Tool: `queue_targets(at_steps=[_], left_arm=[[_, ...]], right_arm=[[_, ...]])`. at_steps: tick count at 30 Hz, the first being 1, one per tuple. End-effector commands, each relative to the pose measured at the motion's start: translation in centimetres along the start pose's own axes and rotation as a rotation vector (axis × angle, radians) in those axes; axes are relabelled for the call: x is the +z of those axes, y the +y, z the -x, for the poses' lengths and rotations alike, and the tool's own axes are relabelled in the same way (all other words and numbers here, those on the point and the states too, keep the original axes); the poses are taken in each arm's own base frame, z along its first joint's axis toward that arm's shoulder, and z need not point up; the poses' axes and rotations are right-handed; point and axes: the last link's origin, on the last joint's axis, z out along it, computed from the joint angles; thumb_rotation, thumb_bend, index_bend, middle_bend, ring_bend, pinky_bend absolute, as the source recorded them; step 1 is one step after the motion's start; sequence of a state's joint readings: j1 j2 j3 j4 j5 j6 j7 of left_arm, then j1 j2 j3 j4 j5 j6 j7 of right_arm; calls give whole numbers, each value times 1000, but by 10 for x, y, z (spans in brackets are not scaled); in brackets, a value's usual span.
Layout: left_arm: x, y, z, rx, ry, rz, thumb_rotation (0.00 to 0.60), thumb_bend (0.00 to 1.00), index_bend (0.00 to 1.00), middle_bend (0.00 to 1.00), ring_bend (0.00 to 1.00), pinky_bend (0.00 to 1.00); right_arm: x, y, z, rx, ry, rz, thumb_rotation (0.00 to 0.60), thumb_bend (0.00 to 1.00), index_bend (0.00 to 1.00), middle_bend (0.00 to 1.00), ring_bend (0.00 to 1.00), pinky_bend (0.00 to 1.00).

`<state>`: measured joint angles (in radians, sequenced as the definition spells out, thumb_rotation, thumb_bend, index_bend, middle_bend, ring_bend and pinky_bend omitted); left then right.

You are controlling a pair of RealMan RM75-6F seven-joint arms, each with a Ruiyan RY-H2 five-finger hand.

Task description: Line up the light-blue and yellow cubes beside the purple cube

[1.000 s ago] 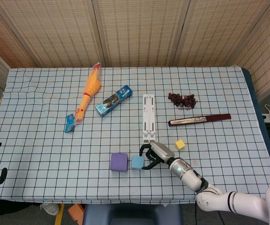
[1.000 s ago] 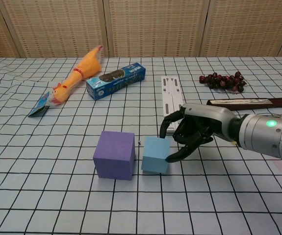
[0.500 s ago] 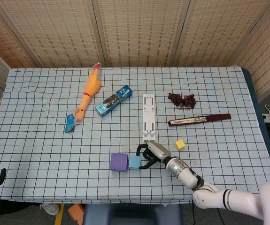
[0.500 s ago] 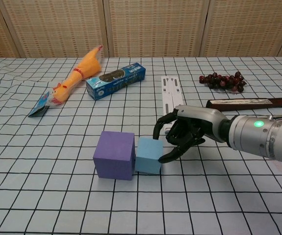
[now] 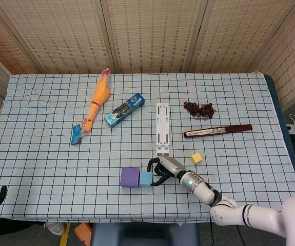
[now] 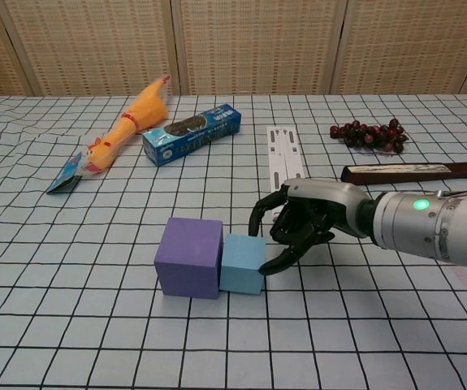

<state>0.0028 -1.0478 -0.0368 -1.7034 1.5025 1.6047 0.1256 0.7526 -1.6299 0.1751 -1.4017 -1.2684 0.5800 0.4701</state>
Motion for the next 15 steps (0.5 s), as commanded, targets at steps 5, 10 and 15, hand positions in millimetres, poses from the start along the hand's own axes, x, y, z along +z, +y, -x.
queue_targets(at_steps=[5,10,15], left_arm=[[0,0,0,1,-3,2,600,446,0,0,26,307],[0,0,0,2,-9,2,600,446,0,0,27,307],[1,0,0,-1,-10,4,600,446,0,0,26,307]], right_arm=[[5,0,1,-2,-15,0,600,0,599,895,1000,1000],[8,-1,2,-4,-19,-4,600,0,601,895,1000,1000],[9,1,1,-12,-26,-3,600,0,580,895,1000,1000]])
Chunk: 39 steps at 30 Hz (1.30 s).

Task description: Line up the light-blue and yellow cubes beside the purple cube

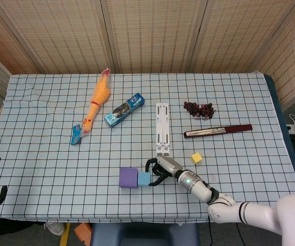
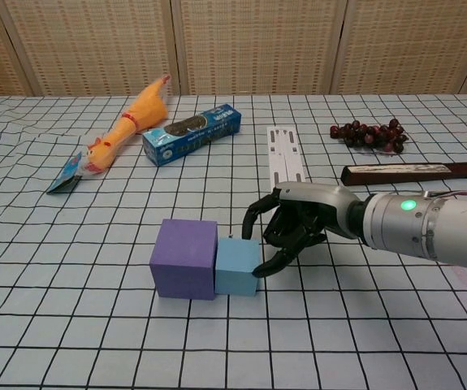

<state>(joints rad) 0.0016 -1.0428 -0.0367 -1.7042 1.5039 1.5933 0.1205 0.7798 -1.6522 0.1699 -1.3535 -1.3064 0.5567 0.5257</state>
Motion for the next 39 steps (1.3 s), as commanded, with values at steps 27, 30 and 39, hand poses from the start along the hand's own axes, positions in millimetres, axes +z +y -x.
queue_targets(at_steps=[27,30,39], left_arm=[[0,2,2,6,-16,5,600,446,0,0,26,307],[0,3,2,8,-17,9,600,446,0,0,26,307],[0,3,2,7,-23,10,600,446,0,0,28,307]], right_arm=[[-27,8,-26,-124,40,16,600,129,365,897,1000,1000],[-27,8,-27,-109,24,45,600,250,395,899,1000,1000],[-22,9,-22,-77,-38,103,600,496,518,903,1000,1000]])
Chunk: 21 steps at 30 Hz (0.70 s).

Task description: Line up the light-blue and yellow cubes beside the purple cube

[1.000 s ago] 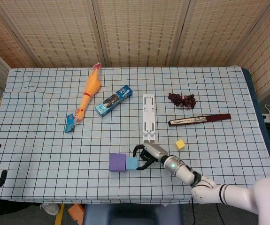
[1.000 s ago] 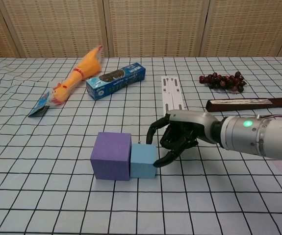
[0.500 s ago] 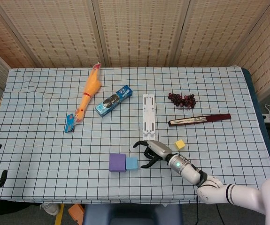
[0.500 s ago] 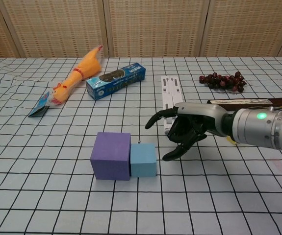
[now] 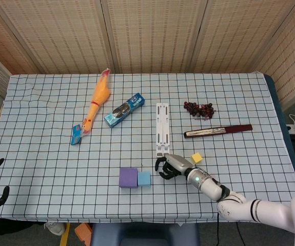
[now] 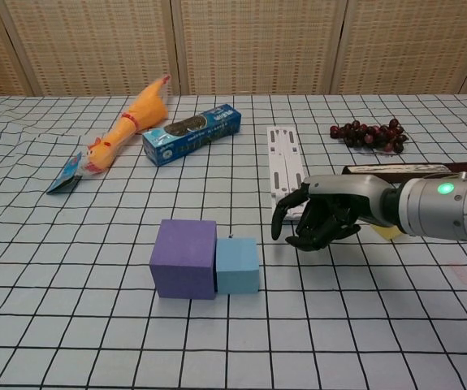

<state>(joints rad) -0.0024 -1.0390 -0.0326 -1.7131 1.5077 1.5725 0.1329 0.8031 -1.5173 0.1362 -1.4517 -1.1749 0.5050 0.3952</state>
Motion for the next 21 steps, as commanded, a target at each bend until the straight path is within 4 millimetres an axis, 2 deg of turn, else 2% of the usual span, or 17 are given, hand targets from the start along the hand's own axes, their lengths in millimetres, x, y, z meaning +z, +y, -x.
queue_targets(at_steps=[1,10,21], left_arm=[[0,0,0,0,0,0,600,446,0,0,28,307],[0,0,0,1,-2,1,600,444,0,0,28,307],[-1,0,-1,-2,1,1,600,444,0,0,28,307]], right_arm=[[2,-1,2,4,-17,9,600,519,522,903,1000,1000],[5,-6,7,57,-71,23,600,637,503,903,1000,1000],[8,-11,12,101,-121,16,600,681,480,905,1000,1000]])
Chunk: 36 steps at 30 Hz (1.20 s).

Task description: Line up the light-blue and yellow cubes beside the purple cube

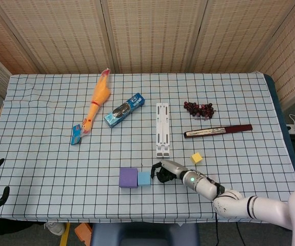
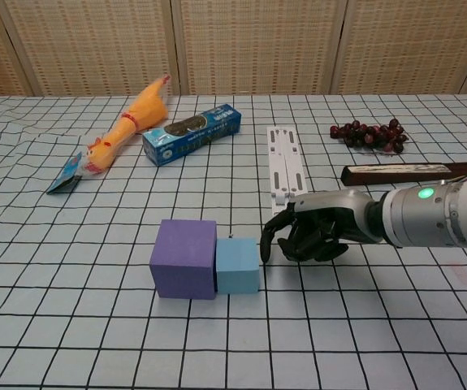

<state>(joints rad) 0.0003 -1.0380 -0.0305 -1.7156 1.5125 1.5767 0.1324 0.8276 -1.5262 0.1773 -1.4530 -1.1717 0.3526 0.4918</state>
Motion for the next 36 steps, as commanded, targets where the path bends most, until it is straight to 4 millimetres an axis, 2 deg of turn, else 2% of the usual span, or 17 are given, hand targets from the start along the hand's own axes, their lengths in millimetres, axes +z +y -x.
queue_targets(at_steps=[1,14,21,23,25,29,30,32,33,36], left_arm=[[0,0,0,-1,0,-2,600,445,0,0,28,307],[-4,0,-2,-7,11,5,600,445,0,0,28,308],[-3,0,-2,-9,8,8,600,446,0,0,28,309],[-3,0,-2,-10,8,8,600,446,0,0,28,309],[-3,0,-2,-10,8,8,600,446,0,0,28,309],[-3,0,-1,-7,1,11,600,446,0,0,28,309],[-3,0,-1,-6,0,11,600,446,0,0,28,309],[-3,1,-1,-3,-2,14,600,445,0,0,28,309],[-3,1,0,-2,-3,14,600,445,0,0,28,310],[-3,2,0,2,-10,16,600,445,0,0,28,309]], right_arm=[[1,-1,1,8,-3,-5,600,683,479,906,1000,1000],[8,-2,3,37,-17,-16,600,693,472,908,1000,1000],[4,-1,-2,13,2,-29,600,691,455,908,1000,1000],[-1,0,-8,-33,37,-45,600,645,447,908,1000,1000],[-7,1,-17,-102,91,-65,600,540,447,908,1000,1000],[-25,10,-38,-302,259,-81,600,292,418,908,1000,1000],[-29,12,-42,-340,286,-67,600,185,382,908,1000,1000],[-38,18,-51,-398,343,-27,600,65,313,908,1000,1000],[-42,20,-54,-409,360,-8,600,31,276,908,1000,1000],[-53,24,-63,-414,381,55,600,15,223,908,1000,1000]])
